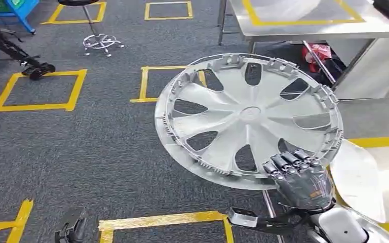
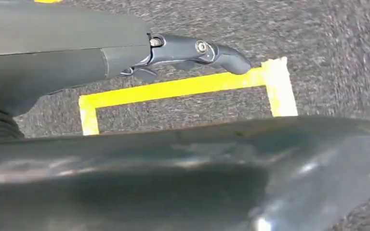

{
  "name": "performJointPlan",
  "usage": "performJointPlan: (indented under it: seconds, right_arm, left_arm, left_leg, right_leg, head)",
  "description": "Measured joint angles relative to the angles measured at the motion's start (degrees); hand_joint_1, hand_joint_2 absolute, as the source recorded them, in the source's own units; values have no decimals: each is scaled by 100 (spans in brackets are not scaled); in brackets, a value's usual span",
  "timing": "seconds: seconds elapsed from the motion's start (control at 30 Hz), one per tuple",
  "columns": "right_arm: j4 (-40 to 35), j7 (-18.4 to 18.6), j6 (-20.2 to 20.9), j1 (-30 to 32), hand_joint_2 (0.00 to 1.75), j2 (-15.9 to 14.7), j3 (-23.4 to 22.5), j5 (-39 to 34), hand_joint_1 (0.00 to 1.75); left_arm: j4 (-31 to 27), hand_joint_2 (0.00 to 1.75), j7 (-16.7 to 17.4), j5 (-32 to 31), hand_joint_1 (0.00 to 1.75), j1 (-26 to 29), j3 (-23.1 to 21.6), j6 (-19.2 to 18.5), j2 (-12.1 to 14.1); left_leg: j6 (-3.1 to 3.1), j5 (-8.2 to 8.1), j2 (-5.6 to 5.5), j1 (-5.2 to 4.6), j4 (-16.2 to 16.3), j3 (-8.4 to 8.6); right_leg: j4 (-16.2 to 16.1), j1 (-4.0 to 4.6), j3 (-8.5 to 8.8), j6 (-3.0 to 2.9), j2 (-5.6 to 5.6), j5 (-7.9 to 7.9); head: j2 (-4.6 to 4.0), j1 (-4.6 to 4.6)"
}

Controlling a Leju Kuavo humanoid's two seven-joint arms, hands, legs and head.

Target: Take the parts from the cabinet and place them on the table.

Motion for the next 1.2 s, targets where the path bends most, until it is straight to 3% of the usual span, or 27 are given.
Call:
performJointPlan:
  seconds: [0.03, 0.07, 0.1, 0.13, 0.2, 0.23, 0.27, 0.33, 0.37, 0.4, 0.47, 0.53, 0.57, 0.6, 0.63, 0.7, 0.73, 0.77, 0.83, 0.87, 0.9, 0.93, 1.03, 1.07, 1.1, 1.13, 1.2]
  right_arm:
    - [0, 4, 2, -11, 175, 0, 9, -2, 175]
    - [0, 7, 2, -12, 175, 0, 22, -6, 175]
    - [2, 7, 11, -42, 175, 0, 31, -2, 175]
    - [2, 7, 17, -68, 175, 4, 44, -2, 175]
    - [4, 24, 50, -89, 175, 9, 70, 0, 175]
    - [13, 42, 72, -98, 175, 15, 85, 0, 175]
    - [28, 55, 85, -104, 175, 26, 101, 0, 175]
    - [42, 57, 90, -116, 175, 37, 129, 0, 175]
    - [42, 70, 101, -132, 175, 50, 151, 0, 175]
    - [46, 87, 113, -162, 175, 63, 175, 2, 175]
    - [50, 118, 142, -211, 175, 63, 210, 2, 175]
    - [52, 194, 214, -230, 175, 68, 262, 0, 175]
    - [57, 216, 225, -245, 175, 74, 297, 0, 175]
    - [70, 247, 247, -310, 175, 74, 337, 2, 175]
    - [87, 273, 262, -374, 175, 79, 380, 2, 175]
    - [96, 332, 282, -408, 175, 94, 463, 2, 175]
    - [102, 358, 288, -408, 175, 94, 495, 4, 175]
    - [118, 387, 297, -419, 175, 94, 529, 4, 175]
    - [146, 435, 304, -480, 175, 94, 590, 0, 175]
    - [146, 450, 304, -505, 175, 94, 623, -2, 175]
    - [151, 457, 304, -526, 175, 94, 638, 0, 175]
    - [151, 470, 299, -553, 175, 96, 660, 2, 175]
    - [157, 516, 299, -581, 175, 98, 717, 0, 175]
    - [157, 518, 299, -582, 175, 98, 730, -4, 175]
    - [157, 520, 299, -597, 175, 101, 743, -7, 175]
    - [162, 518, 299, -611, 175, 101, 758, -4, 175]
    - [166, 518, 299, -612, 175, 103, 780, 0, 175]
  left_arm:
    - [0, 0, 2, -2, 0, -11, -7, 0, -2]
    - [0, 0, 2, -17, 0, -21, -15, -2, -4]
    - [0, 0, 2, -28, 0, -23, -20, -2, -4]
    - [0, 0, 9, -35, 0, -18, -22, -2, 4]
    - [2, 0, 15, -44, 0, 17, -22, -9, 48]
    - [2, 0, 15, -48, 0, 22, -22, -11, 57]
    - [2, 0, 15, -52, 0, 19, -24, -11, 61]
    - [2, 0, 15, -57, 0, 7, -28, -11, 74]
    - [2, 0, 15, -59, 0, 6, -28, -13, 90]
    - [7, 0, 15, -59, 0, 9, -28, -20, 101]
    - [9, 0, 24, -59, 0, 6, -29, -20, 129]
    - [9, 0, 24, -59, 0, -12, -28, -26, 149]
    - [9, 0, 24, -59, 0, -40, -28, -33, 157]
    - [9, 0, 24, -59, 0, -43, -28, -42, 168]
    - [9, 0, 24, -59, 0, -38, -28, -59, 181]
    - [13, 0, 24, -59, 0, -14, -28, -74, 192]
    - [15, 0, 24, -59, 0, -11, -28, -85, 197]
    - [17, 0, 24, -59, 0, -14, -28, -87, 197]
    - [17, 0, 24, -59, 0, -30, -28, -105, 197]
    - [17, 0, 24, -61, 0, -37, -28, -105, 197]
    - [17, 0, 24, -63, 0, -40, -26, -105, 201]
    - [20, 0, 24, -72, 0, -38, -26, -105, 210]
    - [22, 0, 22, -94, 0, -45, -28, -107, 201]
    - [22, 0, 22, -94, 0, -52, -26, -107, 203]
    - [22, 0, 17, -96, 0, -58, -28, -107, 201]
    - [22, 0, 13, -96, 0, -55, -28, -107, 201]
    - [31, 0, 13, -96, 0, -24, -28, -107, 221]
  left_leg:
    - [-42, -39, 42, -1, 9, 6]
    - [-65, -133, -170, 31, 113, -15]
    - [-67, -328, -365, 40, 422, -146]
    - [-71, -545, -461, 40, 857, -340]
    - [-84, -864, -521, 38, 1725, -777]
    - [-80, -825, -524, 37, 1828, -852]
    - [-72, -643, -529, 38, 1671, -804]
    - [-53, -78, -604, 48, 790, -441]
    - [-43, 137, -819, 73, 290, -240]
    - [-34, 52, -1015, 93, 212, -192]
    - [-19, 23, -929, 69, 141, -184]
    - [51, 56, -821, 68, 105, -168]
    - [95, 83, -750, 85, 60, -150]
    - [131, 86, -701, 75, 48, -141]
    - [144, 83, -634, 58, 49, -145]
    - [160, 72, -489, 40, 51, -146]
    - [165, 67, -429, 36, 52, -143]
    - [165, 59, -359, 35, 52, -133]
    - [149, 39, -245, 35, 53, -111]
    - [123, 21, -189, 32, 54, -88]
    - [96, 4, -144, 4, 56, -78]
    - [62, -14, -109, -23, 81, -90]
    - [-6, -32, 87, -16, 50, -27]
    - [-54, -100, 31, 12, 79, -19]
    - [-71, -212, -220, 19, 243, -62]
    - [-78, -429, -400, 24, 621, -239]
    - [-88, -826, -504, 25, 1566, -698]
  right_leg:
    - [-53, -35, 40, -54, 58, 33]
    - [-74, -53, 55, -83, 100, 47]
    - [-76, -61, 57, -126, 137, 46]
    - [-72, -61, 58, -143, 192, 38]
    - [-67, -49, 61, -153, 328, 33]
    - [-58, -47, 63, -152, 399, 32]
    - [-48, -47, 68, -152, 472, 31]
    - [-14, -54, 80, -129, 612, 14]
    - [10, -66, 76, -105, 680, -5]
    - [44, -35, 34, -73, 735, -12]
    - [44, -87, -41, 4, 855, 29]
    - [18, -96, -62, 75, 960, 56]
    - [84, -95, -139, 81, 746, -10]
    - [311, -68, -240, 106, 440, -161]
    - [703, -71, -431, 128, 321, -356]
    - [1603, -94, -873, 152, 245, -691]
    - [1824, -98, -986, 157, 241, -716]
    - [1731, -101, -950, 161, 236, -589]
    - [916, -99, -529, 147, 157, -146]
    - [324, -89, -198, 129, -17, 74]
    - [83, -17, -68, 118, -306, -33]
    - [33, -6, -13, 36, -245, -3]
    - [24, 19, -37, -60, -35, 7]
    - [-22, -34, 10, -109, 19, 37]
    - [-26, -37, 19, -126, 68, 36]
    - [-25, -38, 22, -158, 119, 37]
    - [-23, -30, 22, -183, 264, 33]
  head:
    - [0, 0]
    - [0, -17]
    - [0, -29]
    - [0, -39]
    - [0, -35]
    - [0, -33]
    - [0, -37]
    - [0, -37]
    - [0, -35]
    - [0, -33]
    - [0, -33]
    - [0, -35]
    - [0, -35]
    - [0, 22]
    - [0, 31]
    - [0, 26]
    - [0, 28]
    - [0, 26]
    - [0, 28]
    - [0, 28]
    - [0, 28]
    - [0, 28]
    - [0, 28]
    - [0, 24]
    - [0, -7]
    - [0, -31]
    - [0, -42]
